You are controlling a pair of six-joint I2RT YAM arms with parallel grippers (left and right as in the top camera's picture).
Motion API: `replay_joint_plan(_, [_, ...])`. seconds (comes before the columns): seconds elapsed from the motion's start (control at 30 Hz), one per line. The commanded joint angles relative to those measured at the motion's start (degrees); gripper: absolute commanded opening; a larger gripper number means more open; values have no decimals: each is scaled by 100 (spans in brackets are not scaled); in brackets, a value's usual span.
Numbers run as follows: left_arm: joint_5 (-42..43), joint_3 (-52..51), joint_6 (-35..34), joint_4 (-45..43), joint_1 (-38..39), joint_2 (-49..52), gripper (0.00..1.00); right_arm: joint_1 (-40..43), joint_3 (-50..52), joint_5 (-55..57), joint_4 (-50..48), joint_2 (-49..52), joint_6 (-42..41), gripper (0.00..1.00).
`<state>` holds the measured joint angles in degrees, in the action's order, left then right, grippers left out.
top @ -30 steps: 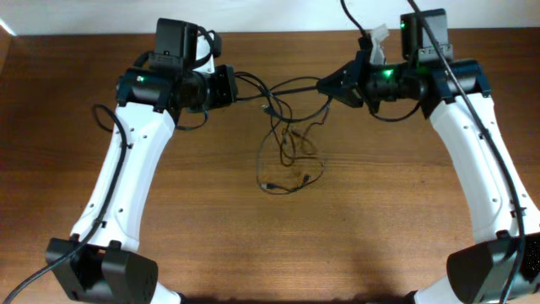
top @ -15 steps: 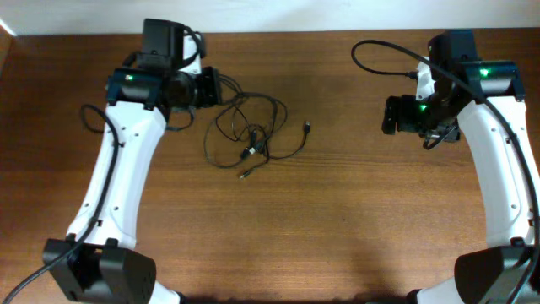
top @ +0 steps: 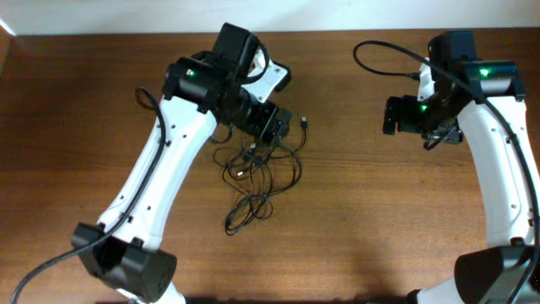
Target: Untangle cables
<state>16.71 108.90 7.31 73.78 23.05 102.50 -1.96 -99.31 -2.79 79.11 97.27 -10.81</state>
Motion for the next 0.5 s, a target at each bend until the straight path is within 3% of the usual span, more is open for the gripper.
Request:
replay_joint_plan(0.0, [-160,-157,-1460,245,-24,605,76,-22,-33,22,-2,-129,-66,96])
replay_joint_plan(0.03, [-275,-328,-1792,201,-17,723,73,-22,-35,22,-4,-129,-66,96])
replay_joint_plan(0.1, [-1631,-968,-3101,-111,20,1056,73,-22,-35,24,-28,-116,-63,100])
replay_joint_plan(0.13, [-1655,-1287,-3394,-361,20,1117,72,-22,-35,22,-28,-76,-63,100])
replay_joint_plan(0.27, [-1676,-2020,-3731,-1185,20,1117,66,-22,-33,2,-24,-15,-66,100])
replay_joint_plan(0.3, [-1674,-2356,-3731,-1790,20,1117,59,-22,-33,2,-26,-15,-63,100])
replay_joint_plan(0.33, [-1674,-2424,-3731,-2020,20,1117,44,-22,-33,2,-26,-15,-66,100])
replay_joint_plan(0.4, [-1674,-2393,-3729,-2363,20,1117,0,-22,-33,-15,-24,-15,-63,99])
replay_joint_plan(0.47, [-1674,-2153,-3718,-2356,15,1058,0,-26,-33,-334,-72,-15,-63,99])
